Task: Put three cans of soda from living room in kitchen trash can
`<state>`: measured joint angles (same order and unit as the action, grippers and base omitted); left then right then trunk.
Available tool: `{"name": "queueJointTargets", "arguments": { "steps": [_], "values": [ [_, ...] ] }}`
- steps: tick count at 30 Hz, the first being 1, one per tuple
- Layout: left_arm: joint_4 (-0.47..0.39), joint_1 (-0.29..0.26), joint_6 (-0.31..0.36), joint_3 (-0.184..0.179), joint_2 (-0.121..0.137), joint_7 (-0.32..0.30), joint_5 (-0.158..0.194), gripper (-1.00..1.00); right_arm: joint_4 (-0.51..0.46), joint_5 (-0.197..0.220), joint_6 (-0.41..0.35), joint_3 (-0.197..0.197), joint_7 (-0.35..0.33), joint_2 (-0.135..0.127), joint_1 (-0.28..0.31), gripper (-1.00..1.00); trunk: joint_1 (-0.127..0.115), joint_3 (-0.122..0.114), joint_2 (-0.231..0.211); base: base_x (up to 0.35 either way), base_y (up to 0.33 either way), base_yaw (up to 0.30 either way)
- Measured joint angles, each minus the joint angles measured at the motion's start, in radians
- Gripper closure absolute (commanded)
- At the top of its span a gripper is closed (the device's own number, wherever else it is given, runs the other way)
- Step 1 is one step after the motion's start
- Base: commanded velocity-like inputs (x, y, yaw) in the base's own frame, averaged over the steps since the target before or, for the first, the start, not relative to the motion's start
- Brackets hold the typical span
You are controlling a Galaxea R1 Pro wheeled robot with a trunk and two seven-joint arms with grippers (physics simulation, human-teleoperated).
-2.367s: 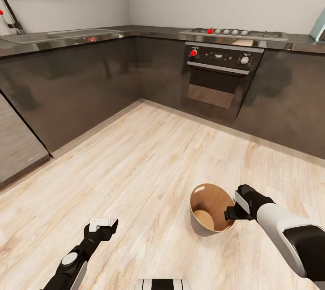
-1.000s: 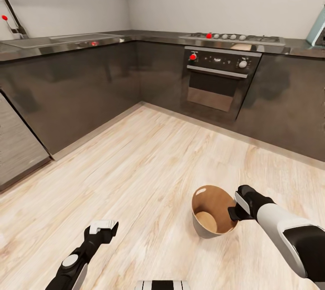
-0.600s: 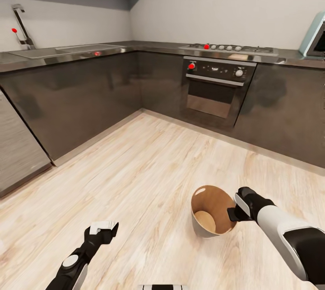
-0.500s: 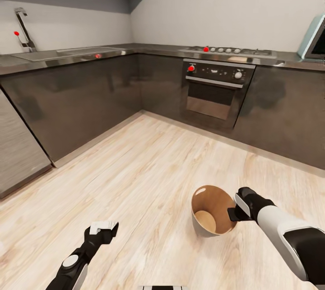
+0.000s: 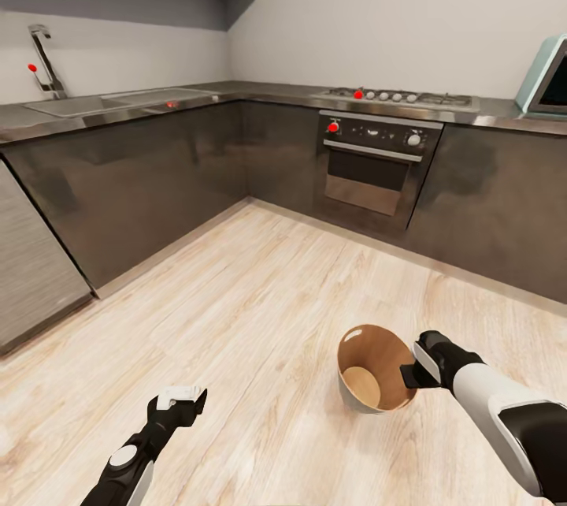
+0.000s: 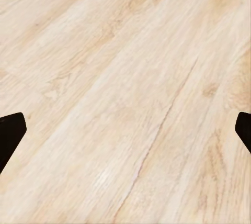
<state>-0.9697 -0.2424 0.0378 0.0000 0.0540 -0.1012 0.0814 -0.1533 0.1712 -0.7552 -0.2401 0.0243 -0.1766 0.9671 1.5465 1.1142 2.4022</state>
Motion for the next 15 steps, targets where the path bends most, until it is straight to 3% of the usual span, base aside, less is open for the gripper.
{"name": "queueJointTargets", "arguments": {
  "steps": [2, 15],
  "values": [
    [0.0, 0.0, 0.0, 0.0, 0.0, 0.0, 0.0, -1.0, 0.003, 0.003, 0.043, 0.002, -0.002, -0.003, -0.008, 1.0, -0.008, -0.006, -0.014, 0.0, 0.0, 0.0],
    [0.04, -0.001, -0.016, 0.0, 0.0, 0.0, 0.001, -1.0, 0.0, 0.006, 0.123, -0.003, -0.005, -0.005, -0.045, 1.0, -0.057, -0.047, -0.105, 0.0, 0.0, 0.0]
  ]
}}
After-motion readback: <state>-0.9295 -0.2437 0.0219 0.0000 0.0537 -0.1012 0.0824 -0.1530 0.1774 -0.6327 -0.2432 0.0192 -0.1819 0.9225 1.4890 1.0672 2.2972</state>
